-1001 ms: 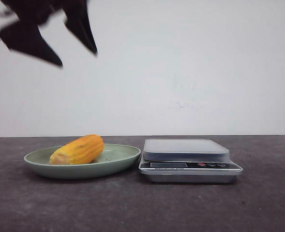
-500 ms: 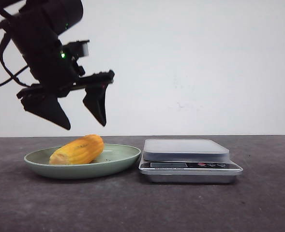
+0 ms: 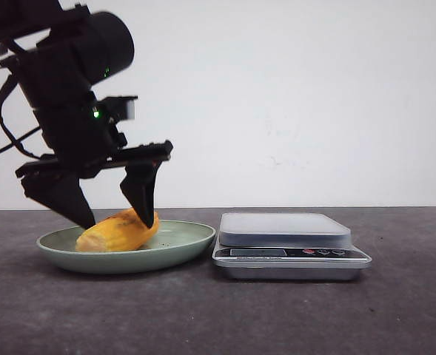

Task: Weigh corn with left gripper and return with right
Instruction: 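Lower the left gripper over the yellow corn cob on the green plate and close, then lift the corn with the left gripper and carry it over the scale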

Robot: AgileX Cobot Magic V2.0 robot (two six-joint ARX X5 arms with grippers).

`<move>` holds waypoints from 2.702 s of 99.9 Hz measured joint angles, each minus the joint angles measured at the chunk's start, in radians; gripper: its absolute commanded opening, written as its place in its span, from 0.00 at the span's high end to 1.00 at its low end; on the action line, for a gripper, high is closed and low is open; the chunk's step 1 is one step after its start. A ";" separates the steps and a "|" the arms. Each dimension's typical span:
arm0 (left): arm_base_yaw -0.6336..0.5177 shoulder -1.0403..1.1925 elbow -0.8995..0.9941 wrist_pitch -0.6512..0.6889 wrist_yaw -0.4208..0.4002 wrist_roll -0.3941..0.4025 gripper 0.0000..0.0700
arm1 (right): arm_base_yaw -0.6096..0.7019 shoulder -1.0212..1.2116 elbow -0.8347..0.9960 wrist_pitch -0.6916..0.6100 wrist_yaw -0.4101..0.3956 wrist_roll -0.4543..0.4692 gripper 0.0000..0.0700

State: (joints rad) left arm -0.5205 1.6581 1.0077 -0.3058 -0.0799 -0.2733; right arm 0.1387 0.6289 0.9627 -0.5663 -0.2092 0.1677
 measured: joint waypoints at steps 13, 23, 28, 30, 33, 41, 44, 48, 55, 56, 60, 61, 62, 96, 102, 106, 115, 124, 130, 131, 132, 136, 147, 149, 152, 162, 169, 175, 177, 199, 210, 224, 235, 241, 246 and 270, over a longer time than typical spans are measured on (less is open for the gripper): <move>-0.013 0.000 0.000 0.003 0.000 -0.004 0.33 | 0.000 0.000 0.000 -0.008 0.000 0.000 0.11; -0.021 0.007 0.000 0.003 0.000 -0.004 0.47 | 0.000 0.000 0.000 -0.015 0.000 0.000 0.11; -0.024 0.011 0.000 0.002 0.000 -0.004 0.48 | 0.000 0.000 0.000 -0.018 0.000 0.000 0.11; -0.024 0.013 0.000 0.001 0.000 -0.005 0.48 | 0.000 0.000 0.000 -0.019 0.000 0.000 0.11; -0.026 0.013 0.000 -0.002 0.000 -0.008 0.48 | 0.000 0.000 0.000 -0.021 0.000 0.000 0.11; -0.027 0.015 0.000 -0.010 -0.001 -0.014 0.53 | 0.000 0.000 0.000 -0.021 0.000 0.000 0.11; -0.027 0.018 0.000 -0.012 -0.001 -0.016 0.60 | 0.000 0.000 0.000 -0.021 0.000 0.000 0.11; -0.027 0.023 0.000 -0.016 -0.002 -0.017 0.74 | 0.000 0.000 0.000 -0.021 0.000 0.000 0.11; -0.028 0.026 0.000 -0.017 -0.001 -0.019 0.97 | 0.000 0.000 0.000 -0.021 0.000 0.000 0.11; -0.028 0.026 0.000 -0.017 -0.001 -0.019 0.99 | 0.000 0.000 0.000 -0.021 0.000 0.000 0.11; -0.029 0.026 0.002 -0.016 -0.002 -0.022 0.99 | 0.000 0.000 0.000 -0.022 0.000 0.000 0.11; -0.029 0.026 0.002 -0.015 -0.002 -0.023 0.99 | 0.000 0.000 0.000 -0.022 0.000 0.000 0.11; -0.029 0.026 0.002 -0.015 -0.002 -0.024 0.99 | 0.000 0.000 0.000 -0.022 0.000 0.000 0.11; -0.046 -0.028 0.002 -0.033 -0.001 -0.048 0.99 | 0.000 0.000 0.000 -0.040 0.000 -0.003 0.11; -0.055 -0.078 0.002 -0.032 0.000 -0.058 0.99 | 0.000 0.000 0.000 -0.042 0.000 -0.004 0.11; -0.061 -0.117 0.002 -0.030 0.005 -0.064 0.99 | 0.000 0.000 0.000 -0.043 0.000 -0.004 0.11; -0.079 -0.185 0.021 -0.031 0.034 -0.087 0.99 | 0.000 0.000 0.000 -0.043 0.000 -0.004 0.11; -0.115 -0.219 0.065 -0.029 0.060 -0.113 0.99 | 0.000 0.000 0.000 -0.043 0.000 -0.004 0.11; -0.152 -0.221 0.112 -0.029 0.060 -0.120 0.99 | 0.000 0.000 0.000 -0.043 0.001 -0.003 0.11; -0.159 -0.221 0.121 -0.029 0.060 -0.121 0.99 | 0.000 0.000 0.000 -0.043 0.001 -0.003 0.11; -0.166 -0.221 0.130 -0.029 0.059 -0.122 0.99 | 0.000 0.000 0.000 -0.043 0.001 -0.004 0.11; -0.194 -0.217 0.168 -0.029 0.052 -0.123 0.99 | 0.000 0.000 0.000 -0.043 0.000 -0.003 0.11; -0.264 -0.180 0.291 -0.026 0.009 -0.123 0.99 | 0.000 0.000 0.000 -0.043 0.000 -0.003 0.11; -0.274 -0.168 0.315 -0.026 0.000 -0.123 0.99 | 0.000 0.000 0.000 -0.043 0.000 -0.003 0.11; -0.285 -0.147 0.350 -0.024 -0.010 -0.123 0.99 | 0.000 0.000 0.000 -0.043 0.000 -0.003 0.11; -0.309 -0.062 0.456 -0.043 -0.045 -0.123 0.99 | 0.000 0.000 0.000 -0.043 0.000 -0.003 0.11; -0.321 0.008 0.521 -0.071 -0.069 -0.129 0.99 | 0.000 0.000 0.000 -0.043 0.000 -0.003 0.11; -0.333 0.070 0.571 -0.092 -0.096 -0.135 0.99 | 0.000 0.000 0.000 -0.043 0.000 -0.003 0.11; -0.337 0.090 0.586 -0.097 -0.105 -0.136 0.99 | 0.000 0.000 0.000 -0.043 0.000 -0.003 0.11; -0.367 0.236 0.664 -0.116 -0.203 -0.190 0.99 | 0.000 0.000 0.000 -0.043 0.000 -0.002 0.11; -0.367 0.264 0.664 -0.129 -0.249 -0.238 0.99 | 0.000 0.000 0.000 -0.043 0.000 -0.002 0.11; -0.367 0.289 0.664 -0.150 -0.270 -0.293 0.99 | 0.000 -0.001 0.000 -0.043 0.000 0.003 0.11; -0.367 0.316 0.666 -0.164 -0.271 -0.307 0.99 | 0.000 -0.001 0.000 -0.044 0.000 0.005 0.11; -0.367 0.335 0.666 -0.184 -0.269 -0.314 0.99 | 0.000 -0.001 0.000 -0.048 0.000 0.005 0.11; -0.367 0.352 0.667 -0.202 -0.261 -0.317 0.99 | 0.000 -0.001 0.000 -0.053 0.000 0.005 0.11; -0.370 0.419 0.667 -0.234 -0.230 -0.319 0.99 | 0.000 -0.001 0.000 -0.070 0.000 0.005 0.11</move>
State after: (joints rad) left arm -0.8902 2.0773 1.6745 -0.5400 -0.3103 -0.5919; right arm 0.1387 0.6281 0.9627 -0.6365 -0.2089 0.1726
